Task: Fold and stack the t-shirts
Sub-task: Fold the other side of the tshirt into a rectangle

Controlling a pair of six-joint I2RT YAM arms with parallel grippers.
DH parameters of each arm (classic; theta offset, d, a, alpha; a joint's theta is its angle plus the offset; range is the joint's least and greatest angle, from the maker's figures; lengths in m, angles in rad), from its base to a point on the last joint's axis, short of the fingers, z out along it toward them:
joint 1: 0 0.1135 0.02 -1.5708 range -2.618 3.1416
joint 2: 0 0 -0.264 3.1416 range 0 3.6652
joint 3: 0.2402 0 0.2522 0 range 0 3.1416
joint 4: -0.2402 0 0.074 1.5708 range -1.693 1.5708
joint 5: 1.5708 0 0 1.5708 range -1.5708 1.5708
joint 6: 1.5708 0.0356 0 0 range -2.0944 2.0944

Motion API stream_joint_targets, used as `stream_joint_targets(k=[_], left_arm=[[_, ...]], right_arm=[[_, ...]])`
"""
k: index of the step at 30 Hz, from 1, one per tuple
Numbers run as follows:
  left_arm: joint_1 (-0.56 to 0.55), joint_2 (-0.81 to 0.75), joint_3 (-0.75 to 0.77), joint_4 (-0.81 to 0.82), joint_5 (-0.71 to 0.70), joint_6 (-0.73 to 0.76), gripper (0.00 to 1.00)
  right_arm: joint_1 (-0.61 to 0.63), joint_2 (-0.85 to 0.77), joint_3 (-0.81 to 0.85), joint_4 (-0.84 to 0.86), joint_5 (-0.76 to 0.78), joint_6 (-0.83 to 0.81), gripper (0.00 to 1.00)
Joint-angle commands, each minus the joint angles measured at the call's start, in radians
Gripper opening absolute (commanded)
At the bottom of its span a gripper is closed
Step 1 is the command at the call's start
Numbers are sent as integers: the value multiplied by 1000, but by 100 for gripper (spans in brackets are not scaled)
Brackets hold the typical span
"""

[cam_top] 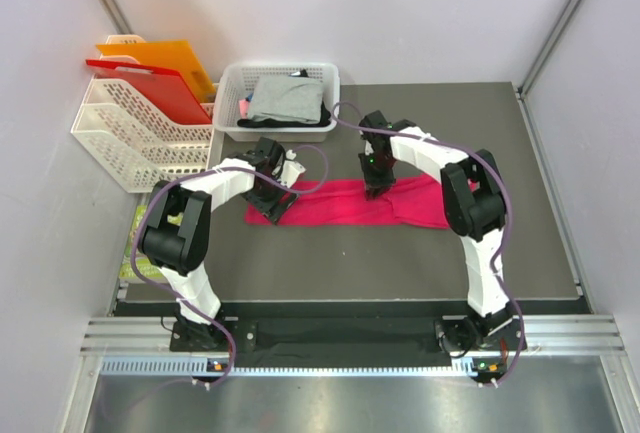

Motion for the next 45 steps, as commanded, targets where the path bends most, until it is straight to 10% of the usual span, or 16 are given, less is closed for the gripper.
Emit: stream_joint_targets(k=[1,24,34,45], left_arm=[[6,14,-11,-12,-69,30,78],[9,-20,54,-72,-131,90,77],[8,-17,375,-175,-56,47,79],[-78,135,378,-174,162,-42,78]], right_arm=[[-32,8,70,21,31,-22,24],[-112,-114,218,-45,94,-22,36],[-186,-323,-114,-14,132,-16,35],[-286,-360,-332,52,159,15,30]])
